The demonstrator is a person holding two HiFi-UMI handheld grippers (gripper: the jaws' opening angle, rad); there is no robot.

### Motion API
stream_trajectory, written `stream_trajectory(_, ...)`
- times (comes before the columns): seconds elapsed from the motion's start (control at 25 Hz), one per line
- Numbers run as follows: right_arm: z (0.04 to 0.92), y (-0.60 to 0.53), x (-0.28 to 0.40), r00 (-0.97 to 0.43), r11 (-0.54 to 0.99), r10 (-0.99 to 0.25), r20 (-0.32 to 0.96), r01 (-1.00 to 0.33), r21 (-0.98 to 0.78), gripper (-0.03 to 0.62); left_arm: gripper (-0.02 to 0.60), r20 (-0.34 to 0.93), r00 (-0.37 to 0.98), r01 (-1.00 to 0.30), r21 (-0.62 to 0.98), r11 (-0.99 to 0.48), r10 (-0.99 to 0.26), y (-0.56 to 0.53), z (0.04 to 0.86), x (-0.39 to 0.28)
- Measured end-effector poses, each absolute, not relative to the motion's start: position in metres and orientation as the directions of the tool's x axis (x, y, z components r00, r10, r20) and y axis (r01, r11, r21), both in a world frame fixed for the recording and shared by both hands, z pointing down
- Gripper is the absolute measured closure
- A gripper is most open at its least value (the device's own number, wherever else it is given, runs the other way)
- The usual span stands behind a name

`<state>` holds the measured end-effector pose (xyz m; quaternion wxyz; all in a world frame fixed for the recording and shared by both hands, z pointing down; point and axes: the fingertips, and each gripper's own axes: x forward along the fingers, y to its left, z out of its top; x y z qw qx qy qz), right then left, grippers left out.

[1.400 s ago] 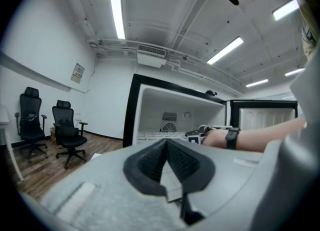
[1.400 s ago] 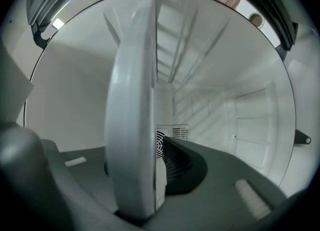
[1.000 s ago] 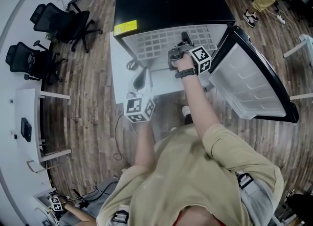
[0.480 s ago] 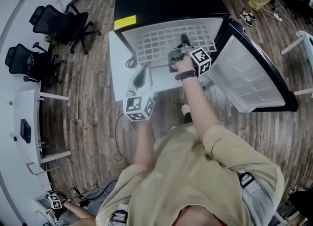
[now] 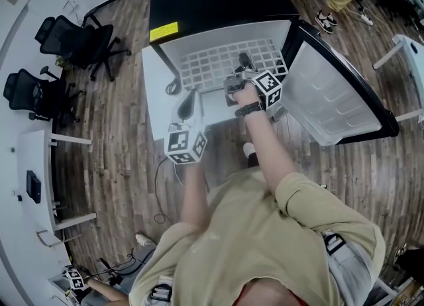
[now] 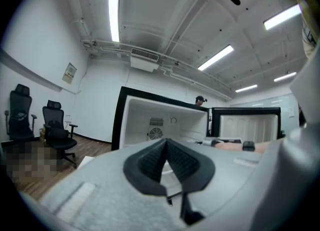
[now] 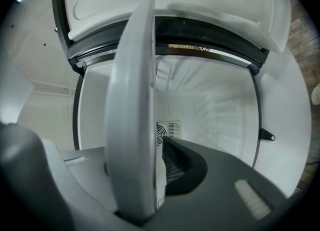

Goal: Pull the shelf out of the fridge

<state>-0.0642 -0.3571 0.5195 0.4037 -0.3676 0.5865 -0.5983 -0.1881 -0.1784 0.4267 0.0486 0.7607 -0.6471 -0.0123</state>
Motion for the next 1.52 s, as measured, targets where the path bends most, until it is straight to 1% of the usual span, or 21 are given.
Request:
stream_trajectory(0.24, 0.520, -0.340, -0.057, -0.416, 0.030, -0.908, -0.052, 0.059, -0.998, 0.516, 0.581, 0.030, 0.189, -0.978, 0.090, -0.185, -0.982, -0.176, 0.422, -0.180)
stream_trajectory(0.36, 0.515, -0.330, -0.052, -0.424, 0.063, -0.902, -0.084, 0.064, -0.996, 0.516, 0.581, 0.031, 0.203, -0.975, 0.095, -0.199, -0.979, -0.174, 0.423, -0.178)
stream_trajectory(0.44, 0.510, -0.324, -0.046, -0.442, 0.100, -0.892, -0.095, 0.013, -0.995, 0.514, 0.581, 0.032, 0.214, -0.973, 0.099, -0.210, -0.976, -0.173, 0.423, -0.176)
stream_trajectory(0.56, 0.510, -0.310, -0.038, -0.477, 0.155, -0.875, -0.086, -0.107, -0.982, 0.514, 0.581, 0.028, 0.229, -0.969, 0.100, -0.225, -0.973, -0.171, 0.420, -0.174)
stream_trajectory(0.76, 0.507, -0.289, -0.030, -0.525, 0.252, -0.843, -0.118, -0.192, -0.948, 0.514, 0.581, 0.034, 0.255, -0.961, 0.116, -0.250, -0.966, -0.171, 0.425, -0.170)
stream_trajectory(0.88, 0.500, -0.283, -0.020, -0.532, 0.313, -0.837, -0.130, -0.269, -0.911, 0.514, 0.581, 0.040, 0.270, -0.957, 0.120, -0.264, -0.962, -0.172, 0.428, -0.166)
stream_trajectory(1.0, 0.490, -0.278, -0.009, -0.539, 0.382, -0.834, -0.117, -0.411, -0.828, 0.514, 0.581, 0.045, 0.287, -0.951, 0.132, -0.279, -0.957, -0.174, 0.430, -0.162)
stream_trajectory(1.08, 0.480, -0.273, -0.007, -0.555, 0.449, -0.825, -0.108, -0.526, -0.723, 0.514, 0.581, 0.048, 0.296, -0.949, 0.130, -0.288, -0.954, -0.176, 0.431, -0.159)
stream_trajectory(1.16, 0.467, -0.268, -0.007, -0.570, 0.500, -0.815, -0.102, -0.605, -0.619, 0.514, 0.581, 0.049, 0.304, -0.947, 0.129, -0.296, -0.951, -0.179, 0.432, -0.156)
stream_trajectory(1.24, 0.458, -0.266, -0.007, -0.575, 0.526, -0.812, -0.097, -0.650, -0.548, 0.514, 0.581, 0.050, 0.310, -0.945, 0.128, -0.301, -0.950, -0.183, 0.433, -0.154)
stream_trajectory(1.52, 0.451, -0.254, -0.005, -0.580, 0.557, -0.813, -0.053, -0.746, -0.365, 0.514, 0.581, 0.062, 0.325, -0.941, 0.120, -0.317, -0.944, -0.195, 0.438, -0.147)
